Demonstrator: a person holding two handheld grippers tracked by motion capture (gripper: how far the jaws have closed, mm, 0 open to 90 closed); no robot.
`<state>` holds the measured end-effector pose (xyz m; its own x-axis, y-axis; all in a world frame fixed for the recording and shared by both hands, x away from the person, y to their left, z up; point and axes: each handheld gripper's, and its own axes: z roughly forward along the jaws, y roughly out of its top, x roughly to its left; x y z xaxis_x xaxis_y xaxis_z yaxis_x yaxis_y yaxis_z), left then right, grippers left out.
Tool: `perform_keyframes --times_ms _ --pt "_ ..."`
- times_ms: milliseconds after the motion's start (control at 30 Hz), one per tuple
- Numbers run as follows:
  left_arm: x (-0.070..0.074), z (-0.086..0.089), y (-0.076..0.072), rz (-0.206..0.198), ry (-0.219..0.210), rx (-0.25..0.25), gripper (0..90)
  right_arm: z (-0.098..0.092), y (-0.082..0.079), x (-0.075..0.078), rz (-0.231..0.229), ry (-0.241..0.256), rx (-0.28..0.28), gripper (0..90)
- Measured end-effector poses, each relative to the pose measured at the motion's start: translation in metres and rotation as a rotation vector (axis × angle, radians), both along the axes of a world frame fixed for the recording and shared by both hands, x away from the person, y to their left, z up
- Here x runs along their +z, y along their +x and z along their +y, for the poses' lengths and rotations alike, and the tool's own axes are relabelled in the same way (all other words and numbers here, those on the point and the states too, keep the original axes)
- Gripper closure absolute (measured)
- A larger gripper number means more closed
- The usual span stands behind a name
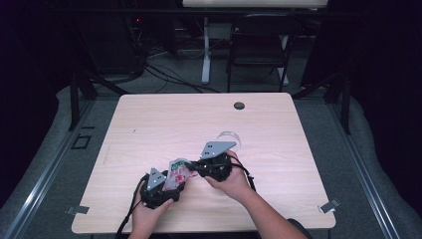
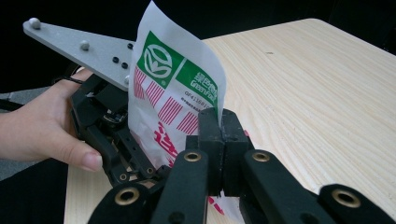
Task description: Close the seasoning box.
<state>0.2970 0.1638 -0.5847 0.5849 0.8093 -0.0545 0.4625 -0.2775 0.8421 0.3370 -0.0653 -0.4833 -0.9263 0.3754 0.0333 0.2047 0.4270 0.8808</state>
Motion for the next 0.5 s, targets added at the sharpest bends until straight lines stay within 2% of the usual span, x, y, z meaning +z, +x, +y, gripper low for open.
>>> perform_keyframes --times_ms 200,333,500 --pt "-0.0001 0.0011 0.0006 0.017 -0.015 0.007 22.4 0.0002 -0.0004 -0.0002 -0.003 0.006 0.001 90.0" --pt "-0.0001 -0.0018 -0.0044 0.014 0.007 0.047 23.4 0.0001 -0.0010 -0.0001 -0.003 0.003 0.001 90.0" --pt "-0.0001 -0.0018 -0.0022 0.032 0.011 0.048 21.6 -0.0003 -0.0010 -0.0003 -0.005 0.003 0.000 89.9"
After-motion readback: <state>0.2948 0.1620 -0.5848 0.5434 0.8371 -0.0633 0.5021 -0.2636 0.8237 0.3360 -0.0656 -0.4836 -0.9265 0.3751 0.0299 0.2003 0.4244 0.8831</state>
